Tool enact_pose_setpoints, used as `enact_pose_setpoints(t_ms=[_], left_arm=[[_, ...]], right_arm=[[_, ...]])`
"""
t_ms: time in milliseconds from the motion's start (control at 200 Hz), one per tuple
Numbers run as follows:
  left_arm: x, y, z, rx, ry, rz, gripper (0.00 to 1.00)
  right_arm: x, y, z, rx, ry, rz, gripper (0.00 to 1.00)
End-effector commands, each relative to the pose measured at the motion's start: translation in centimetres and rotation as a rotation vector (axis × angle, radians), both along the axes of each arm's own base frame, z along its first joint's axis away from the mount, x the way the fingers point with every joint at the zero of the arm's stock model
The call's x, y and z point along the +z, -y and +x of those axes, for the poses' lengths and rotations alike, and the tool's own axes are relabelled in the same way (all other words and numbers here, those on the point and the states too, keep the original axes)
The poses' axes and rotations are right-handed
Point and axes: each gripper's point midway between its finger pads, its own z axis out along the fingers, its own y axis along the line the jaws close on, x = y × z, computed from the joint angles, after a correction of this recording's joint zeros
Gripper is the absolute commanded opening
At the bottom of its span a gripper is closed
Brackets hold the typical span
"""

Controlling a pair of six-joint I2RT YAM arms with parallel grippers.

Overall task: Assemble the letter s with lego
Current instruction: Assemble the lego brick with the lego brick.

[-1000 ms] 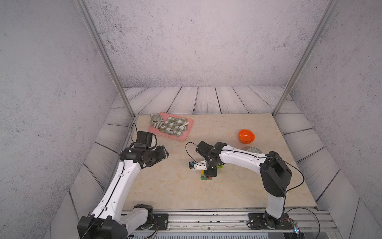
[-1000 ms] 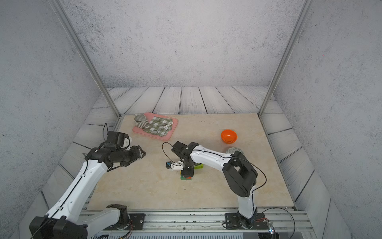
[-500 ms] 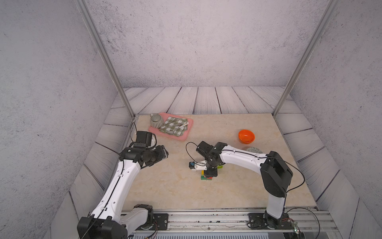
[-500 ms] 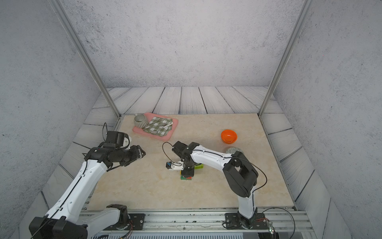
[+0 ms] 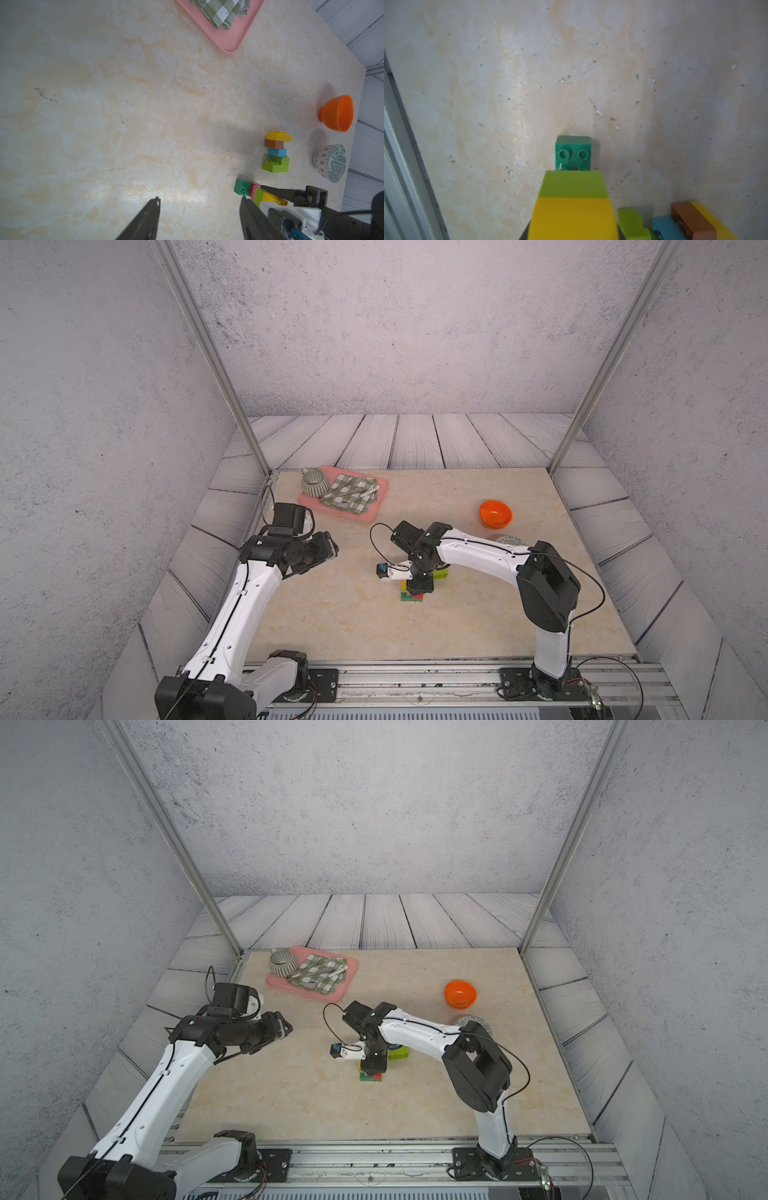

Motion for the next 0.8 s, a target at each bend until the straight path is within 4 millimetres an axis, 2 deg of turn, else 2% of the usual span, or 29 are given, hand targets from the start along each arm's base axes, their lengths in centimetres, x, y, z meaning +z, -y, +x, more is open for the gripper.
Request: enact_pose_setpoints(t_ms=[0, 195, 325, 550, 796], left_arm=[[1.3, -0.5, 0.1, 0.013, 0.027, 0.012, 0.66], [1.7, -0.6, 0.3, 0.016, 0.037, 0.014, 0.66], [2.0, -0.6, 0.3, 0.016, 0.043, 0.014, 0.66], [2.0, -0.7, 0.2, 0.019, 0.042, 0.019, 0.66], [2.0, -0.7, 0.1, 0.02, 0.039, 0.018, 0.67]], right_arm=[[-0.2, -0.6, -0.8, 0.03, -0.054, -0.019, 0.07], [-0.8, -2.0, -1.0, 0.058, -0.057, -0.049, 0.11], [-1.1, -2.8, -1.1, 0.059, -0.062, -0.051, 0.19], [-0.6, -2.9, -0.6, 0.044, -0.026, -0.043, 0.46], [1.9, -3.3, 0.1, 0.04, 0.041, 0.025, 0.72]])
